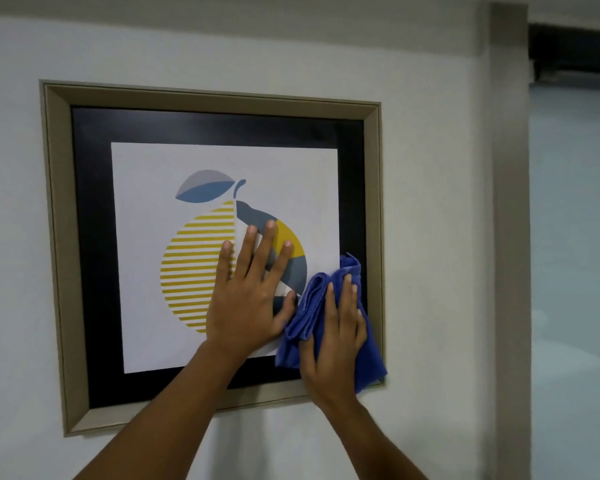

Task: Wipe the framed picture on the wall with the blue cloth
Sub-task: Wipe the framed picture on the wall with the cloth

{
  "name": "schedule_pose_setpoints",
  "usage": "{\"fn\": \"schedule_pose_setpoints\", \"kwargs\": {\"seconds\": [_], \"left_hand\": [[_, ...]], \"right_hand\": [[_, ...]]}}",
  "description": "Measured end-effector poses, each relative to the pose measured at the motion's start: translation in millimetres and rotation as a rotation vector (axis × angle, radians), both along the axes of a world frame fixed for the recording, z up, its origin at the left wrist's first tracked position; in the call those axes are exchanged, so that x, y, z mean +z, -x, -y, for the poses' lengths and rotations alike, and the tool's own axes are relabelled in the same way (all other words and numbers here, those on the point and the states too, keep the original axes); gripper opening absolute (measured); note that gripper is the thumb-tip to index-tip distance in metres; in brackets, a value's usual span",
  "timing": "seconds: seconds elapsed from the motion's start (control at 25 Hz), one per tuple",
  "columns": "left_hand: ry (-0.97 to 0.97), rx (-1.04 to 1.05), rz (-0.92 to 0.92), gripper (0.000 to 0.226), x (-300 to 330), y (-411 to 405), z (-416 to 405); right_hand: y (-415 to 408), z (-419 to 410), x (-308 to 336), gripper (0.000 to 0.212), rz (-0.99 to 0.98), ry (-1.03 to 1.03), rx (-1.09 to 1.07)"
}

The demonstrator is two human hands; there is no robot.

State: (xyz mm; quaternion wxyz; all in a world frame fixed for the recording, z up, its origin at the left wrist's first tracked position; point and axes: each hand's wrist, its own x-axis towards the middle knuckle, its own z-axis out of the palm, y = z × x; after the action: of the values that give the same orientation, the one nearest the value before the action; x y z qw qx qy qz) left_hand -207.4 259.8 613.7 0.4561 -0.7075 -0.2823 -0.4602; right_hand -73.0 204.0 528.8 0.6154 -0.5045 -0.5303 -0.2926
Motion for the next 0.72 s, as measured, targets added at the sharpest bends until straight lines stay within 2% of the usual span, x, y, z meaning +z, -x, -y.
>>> {"fn": "schedule_pose_setpoints", "kwargs": {"seconds": [0.2, 0.36, 0.44, 0.56, 0.72], "left_hand": [[-0.027, -0.019, -0.013, 0.074, -1, 4, -1], [-0.033, -0.007, -0.025, 0.074, 1, 7, -1], [-0.027, -0.016, -0.021, 0.074, 1, 7, -1], [-0.022, -0.027, -0.017, 0.074, 1, 7, -1], [-0.028, -0.049, 0.012, 0.074, -1, 5, -3]], "right_hand": [[-23, 5, -14, 0.061, 0.075, -0.082, 0.159], [-49, 9, -19, 0.06, 0.238, -0.104, 0.188], [-48, 7, -11, 0.061, 0.253, -0.115, 0.162], [-46, 1, 44, 0.058, 0.278, -0.17, 0.016], [-45, -5, 168, 0.05, 0.27, -0.154, -0.09]]}}
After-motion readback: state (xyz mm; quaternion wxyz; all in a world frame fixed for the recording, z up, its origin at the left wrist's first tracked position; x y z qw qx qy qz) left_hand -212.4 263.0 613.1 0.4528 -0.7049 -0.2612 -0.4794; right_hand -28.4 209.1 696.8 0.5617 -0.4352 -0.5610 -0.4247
